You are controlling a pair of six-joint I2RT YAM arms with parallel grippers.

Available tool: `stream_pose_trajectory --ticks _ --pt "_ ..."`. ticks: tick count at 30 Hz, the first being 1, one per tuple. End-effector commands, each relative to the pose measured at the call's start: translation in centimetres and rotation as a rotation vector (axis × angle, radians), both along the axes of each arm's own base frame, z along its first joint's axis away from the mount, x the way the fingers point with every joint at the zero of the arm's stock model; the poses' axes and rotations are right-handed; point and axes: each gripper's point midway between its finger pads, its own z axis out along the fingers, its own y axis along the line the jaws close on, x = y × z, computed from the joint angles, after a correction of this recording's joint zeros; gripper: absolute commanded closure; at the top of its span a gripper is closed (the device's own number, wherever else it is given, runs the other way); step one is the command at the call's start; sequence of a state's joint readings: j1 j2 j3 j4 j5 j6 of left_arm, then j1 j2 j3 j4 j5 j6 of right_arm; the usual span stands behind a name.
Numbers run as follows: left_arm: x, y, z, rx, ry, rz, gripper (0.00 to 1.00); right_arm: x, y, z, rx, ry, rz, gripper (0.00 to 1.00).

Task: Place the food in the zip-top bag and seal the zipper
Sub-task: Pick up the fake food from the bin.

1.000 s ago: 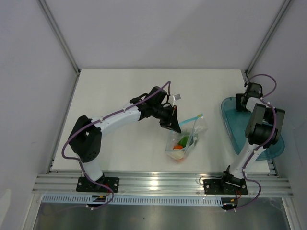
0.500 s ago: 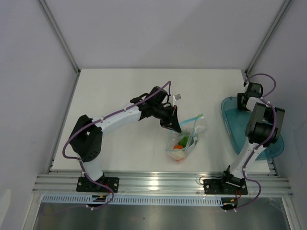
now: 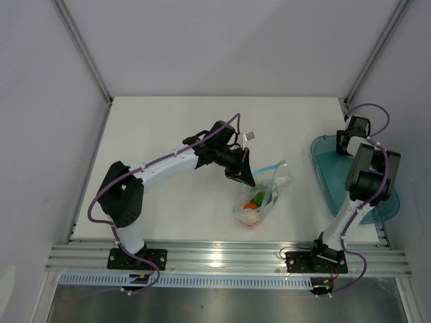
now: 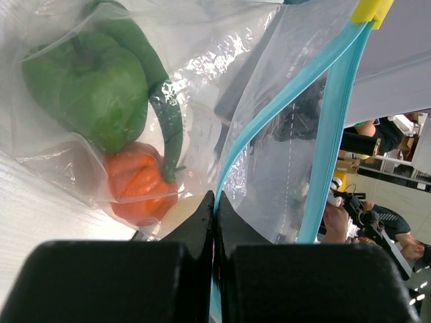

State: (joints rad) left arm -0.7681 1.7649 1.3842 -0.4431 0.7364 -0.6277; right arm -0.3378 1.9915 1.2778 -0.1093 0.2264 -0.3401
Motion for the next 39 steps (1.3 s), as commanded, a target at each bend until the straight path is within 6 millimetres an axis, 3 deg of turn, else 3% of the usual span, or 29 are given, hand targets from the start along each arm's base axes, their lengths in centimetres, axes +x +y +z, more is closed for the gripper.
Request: stream_pose_trajectory --ticks 1,5,7,19,21,23,27,39 --pt "0.3 -0.8 1.9 -0.049 -0.027 -0.015 0.99 0.2 -0.1 -1.0 0.034 0.009 -0.008 0.55" --pt "0.1 -0.9 1.9 -0.05 -0.026 -0.017 0.99 0.0 0.0 -0.7 0.037 -0.006 -0.028 0.63" --pt "0.0 -0.8 1.9 -0.051 -0.027 -0.018 0.99 -0.2 -0.1 -0.3 0.032 -0.012 -0.052 0.72" --pt "-0.9 -0.2 2.4 -0.073 -0.044 -0.015 0.99 -1.4 1.9 2.8 0.03 -0.044 -0.042 0.79" --pt "-1.1 -0.1 2.5 -0.074 -0.046 -0.02 0.99 -1.3 2.3 3.1 0.037 -0.05 -0.026 0.71" --pt "-1.3 -0.1 2.4 -0.071 -0.045 -0.022 0.99 -1.2 2.6 3.0 0.017 -0.051 -0.024 0.47" --pt "-1.3 -0.1 2.2 -0.07 -0.045 -0.023 0.99 -0.8 2.7 2.8 -0.002 -0.047 -0.008 0.24" --pt "-0.6 -0.7 1.6 -0.061 -0.03 -0.026 1.0 1.0 1.9 2.5 0.015 -0.069 0.005 0.19"
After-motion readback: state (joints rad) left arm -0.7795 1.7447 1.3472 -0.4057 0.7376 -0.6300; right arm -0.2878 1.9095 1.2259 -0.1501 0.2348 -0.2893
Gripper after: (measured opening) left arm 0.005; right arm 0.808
